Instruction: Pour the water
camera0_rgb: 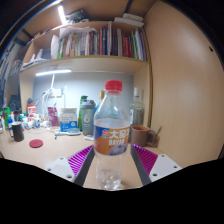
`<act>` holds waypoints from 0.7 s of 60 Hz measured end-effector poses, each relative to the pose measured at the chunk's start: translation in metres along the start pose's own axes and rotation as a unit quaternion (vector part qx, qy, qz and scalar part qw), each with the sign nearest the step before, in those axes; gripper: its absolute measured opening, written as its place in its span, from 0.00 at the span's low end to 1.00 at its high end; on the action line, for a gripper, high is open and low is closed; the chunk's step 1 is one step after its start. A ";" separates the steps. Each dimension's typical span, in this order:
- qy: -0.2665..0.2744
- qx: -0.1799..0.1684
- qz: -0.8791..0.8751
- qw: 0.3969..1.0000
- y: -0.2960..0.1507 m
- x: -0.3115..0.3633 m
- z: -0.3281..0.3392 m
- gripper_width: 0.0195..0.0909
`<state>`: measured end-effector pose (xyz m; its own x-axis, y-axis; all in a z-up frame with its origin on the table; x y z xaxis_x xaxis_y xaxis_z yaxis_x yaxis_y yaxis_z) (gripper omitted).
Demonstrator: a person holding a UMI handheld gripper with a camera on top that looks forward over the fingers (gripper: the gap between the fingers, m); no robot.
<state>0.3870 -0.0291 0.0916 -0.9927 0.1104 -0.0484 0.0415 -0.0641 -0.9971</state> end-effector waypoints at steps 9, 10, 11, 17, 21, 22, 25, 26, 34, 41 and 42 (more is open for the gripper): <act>0.009 -0.007 -0.013 1.000 0.002 -0.009 -0.032 0.47; 0.014 -0.010 -0.014 1.000 0.001 -0.010 -0.034 0.47; 0.017 -0.012 -0.014 1.000 0.001 -0.011 -0.035 0.46; 0.021 -0.022 0.002 1.000 0.000 -0.006 -0.040 0.41; 0.026 -0.020 -0.004 0.999 0.001 -0.003 -0.042 0.36; 0.030 -0.022 -0.005 0.999 0.003 0.002 -0.043 0.35; 0.030 -0.021 -0.005 0.999 0.002 0.006 -0.045 0.34; 0.028 -0.019 -0.005 0.999 0.002 0.008 -0.046 0.34; 0.015 -0.021 0.014 1.000 -0.018 0.038 -0.052 0.34; -0.011 -0.044 0.091 0.995 -0.068 0.086 -0.063 0.34; -0.014 -0.051 0.109 0.993 -0.078 0.095 -0.066 0.34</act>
<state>0.2969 0.0514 0.1604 -0.9616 0.0765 -0.2636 0.2657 0.0173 -0.9639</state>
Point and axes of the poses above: the point between the fingertips, and its own axes, seen from behind it with the camera up: x to the left, y down, z backward, against the way the camera looks, the point moved 4 cm from there along z, backward, against the way the camera looks, and after that the axes turned 2 degrees about -x, right-handed, at the moved point
